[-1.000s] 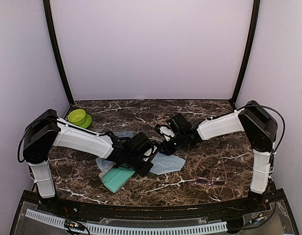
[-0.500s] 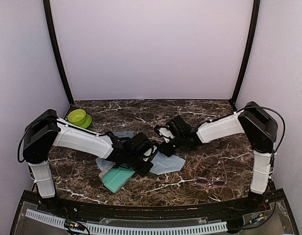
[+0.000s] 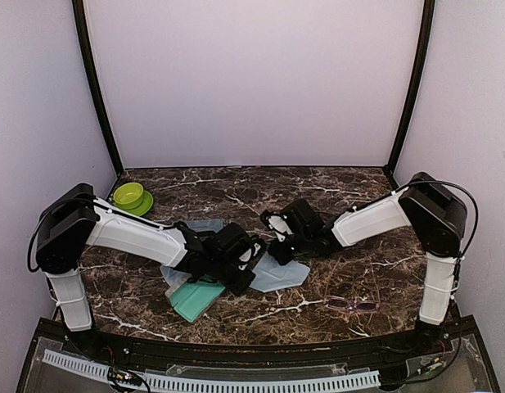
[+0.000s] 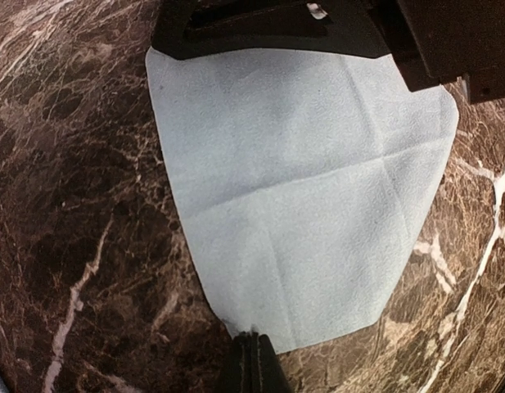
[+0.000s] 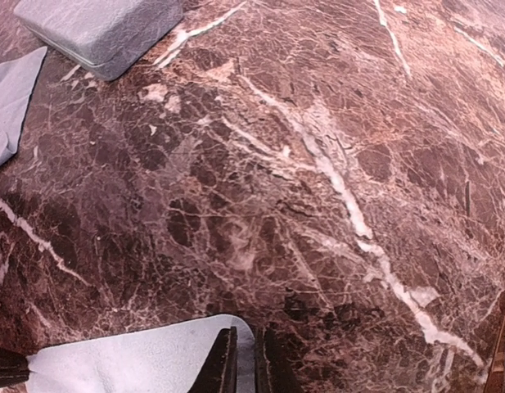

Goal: Organize the sunglasses
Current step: Adjust the glasses cleaning cloth.

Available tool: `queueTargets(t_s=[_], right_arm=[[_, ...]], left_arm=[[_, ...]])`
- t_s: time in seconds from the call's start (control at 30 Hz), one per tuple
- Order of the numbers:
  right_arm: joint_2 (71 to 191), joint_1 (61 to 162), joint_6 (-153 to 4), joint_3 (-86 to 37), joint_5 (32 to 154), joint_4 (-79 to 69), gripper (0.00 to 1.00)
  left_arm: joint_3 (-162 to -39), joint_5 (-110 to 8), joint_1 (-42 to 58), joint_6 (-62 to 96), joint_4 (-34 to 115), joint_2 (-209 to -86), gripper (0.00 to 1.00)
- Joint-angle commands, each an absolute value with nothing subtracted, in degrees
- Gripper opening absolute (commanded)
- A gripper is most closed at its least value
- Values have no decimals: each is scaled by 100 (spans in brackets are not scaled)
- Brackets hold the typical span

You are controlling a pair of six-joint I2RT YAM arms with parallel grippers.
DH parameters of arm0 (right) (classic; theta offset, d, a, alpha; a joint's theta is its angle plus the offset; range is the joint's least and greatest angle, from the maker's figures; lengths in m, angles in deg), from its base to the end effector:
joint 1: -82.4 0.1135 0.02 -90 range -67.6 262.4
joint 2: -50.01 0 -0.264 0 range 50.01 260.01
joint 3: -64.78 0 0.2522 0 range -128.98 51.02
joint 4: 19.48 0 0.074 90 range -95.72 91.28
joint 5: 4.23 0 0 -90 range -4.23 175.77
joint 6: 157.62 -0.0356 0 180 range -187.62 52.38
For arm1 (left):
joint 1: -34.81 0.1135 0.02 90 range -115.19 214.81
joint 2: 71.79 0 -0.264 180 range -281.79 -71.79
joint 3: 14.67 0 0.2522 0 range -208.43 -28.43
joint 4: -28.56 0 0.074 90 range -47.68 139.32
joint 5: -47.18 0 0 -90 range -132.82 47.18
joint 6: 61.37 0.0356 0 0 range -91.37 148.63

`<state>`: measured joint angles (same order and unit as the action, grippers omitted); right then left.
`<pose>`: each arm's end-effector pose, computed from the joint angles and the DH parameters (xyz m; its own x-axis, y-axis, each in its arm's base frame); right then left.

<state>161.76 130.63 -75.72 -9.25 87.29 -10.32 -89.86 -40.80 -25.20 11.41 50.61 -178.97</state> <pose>0.2606 0.2932 0.1244 -0.5881 -0.4470 -0.6740 -0.6816 0.7226 0.1155 0.1891 -0.3252 0.1434 -0.6396 0.5164 -0.5693 0.6971 0.7018 -0.1466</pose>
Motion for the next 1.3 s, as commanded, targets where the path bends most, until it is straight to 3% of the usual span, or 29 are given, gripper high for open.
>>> queueTargets(t_s=[0.0,0.1,0.9,1.07,1.27], right_arm=[[16241,13189,-7800,-592,8937,-692,6],[16150,13187,-7846,-526,8965,-779,0],[14539,13008,-8291,89,9073,-1441,0],[14701,12940,-8296,-74,9014,-1135,0],[15088,12839,-8347,-402,9189,-801,20]], left_arm=[[-8790,-4033,-2557,1061,5180,-17744,0],[-8789,-4002,-2557,1058,5126,-17752,0],[-8961,-4499,-2557,2085,4805,-16965,0],[-8993,-4518,-2557,2132,4892,-16970,0],[-8827,-4675,-2557,1773,4936,-17068,0]])
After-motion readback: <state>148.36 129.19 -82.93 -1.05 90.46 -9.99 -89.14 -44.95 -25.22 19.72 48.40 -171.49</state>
